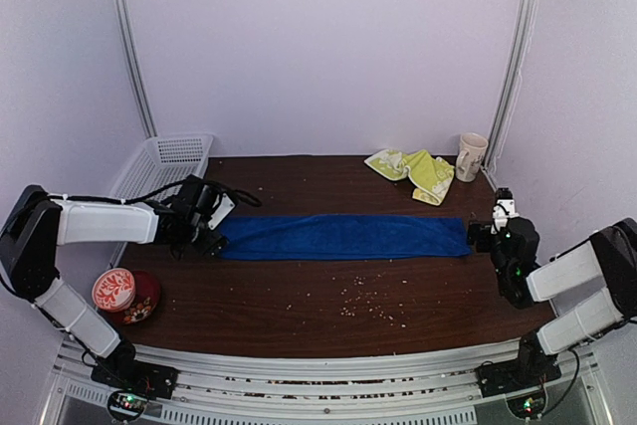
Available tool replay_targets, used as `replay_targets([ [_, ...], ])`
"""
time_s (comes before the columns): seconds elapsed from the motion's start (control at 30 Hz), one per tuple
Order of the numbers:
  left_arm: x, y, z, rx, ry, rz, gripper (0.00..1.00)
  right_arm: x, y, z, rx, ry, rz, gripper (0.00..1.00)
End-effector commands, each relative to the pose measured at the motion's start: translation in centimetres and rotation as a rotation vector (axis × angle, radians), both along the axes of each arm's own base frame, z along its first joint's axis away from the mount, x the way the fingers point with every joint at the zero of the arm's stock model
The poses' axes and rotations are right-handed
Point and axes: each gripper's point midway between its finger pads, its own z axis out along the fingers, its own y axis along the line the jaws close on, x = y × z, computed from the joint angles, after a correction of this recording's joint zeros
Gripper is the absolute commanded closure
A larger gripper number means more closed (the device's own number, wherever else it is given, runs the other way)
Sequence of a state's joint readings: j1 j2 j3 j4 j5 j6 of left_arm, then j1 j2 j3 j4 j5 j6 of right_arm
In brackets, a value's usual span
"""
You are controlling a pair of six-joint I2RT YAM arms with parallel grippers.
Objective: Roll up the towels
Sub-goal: Smooth out the towel at the center of the board.
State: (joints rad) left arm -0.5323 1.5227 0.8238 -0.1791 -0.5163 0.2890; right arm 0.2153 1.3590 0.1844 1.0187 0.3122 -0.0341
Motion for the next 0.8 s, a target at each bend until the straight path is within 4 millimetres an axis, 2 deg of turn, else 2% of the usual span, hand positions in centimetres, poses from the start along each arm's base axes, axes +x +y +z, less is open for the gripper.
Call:
replay_targets([
  [0.0,0.9,-0.9,0.3,-0.034,-0.029,-0.003,0.02,-0.7,0.7,5.1,0.045,-0.252,0.077,0.00],
  [0.13,0.9,-1.0,0.1,-0.038,-0.023,-0.003,0.02,-2.3,-0.6,5.0,0.062,-0.315,0.021,0.00],
  [0.2,0.9,-0.9,0.0,-0.035,-0.022,-0.003,0.02,-2.4,-0.6,4.1,0.064,-0.311,0.022,0.00],
  [0.3,1.0,-1.0,-0.3,-0.031,-0.016,-0.004,0.02,-3.0,-0.5,4.9,0.048,-0.363,0.033,0.00],
  [0.43,1.1,-1.2,-0.7,-0.034,-0.004,-0.003,0.02,-1.3,-1.0,3.7,0.069,-0.291,-0.018,0.00],
  [0.53,1.1,-1.2,-0.8,-0.037,0.000,-0.001,0.02,0.3,-2.9,2.9,0.111,-0.241,-0.136,0.00],
  [0.6,1.1,-1.2,-0.6,-0.045,-0.004,0.001,0.02,0.7,-3.8,2.6,0.138,-0.229,-0.170,0.00],
  [0.77,1.0,-1.1,-0.2,-0.065,-0.001,0.018,0.02,0.7,-3.9,2.7,0.136,-0.233,-0.170,0.00],
])
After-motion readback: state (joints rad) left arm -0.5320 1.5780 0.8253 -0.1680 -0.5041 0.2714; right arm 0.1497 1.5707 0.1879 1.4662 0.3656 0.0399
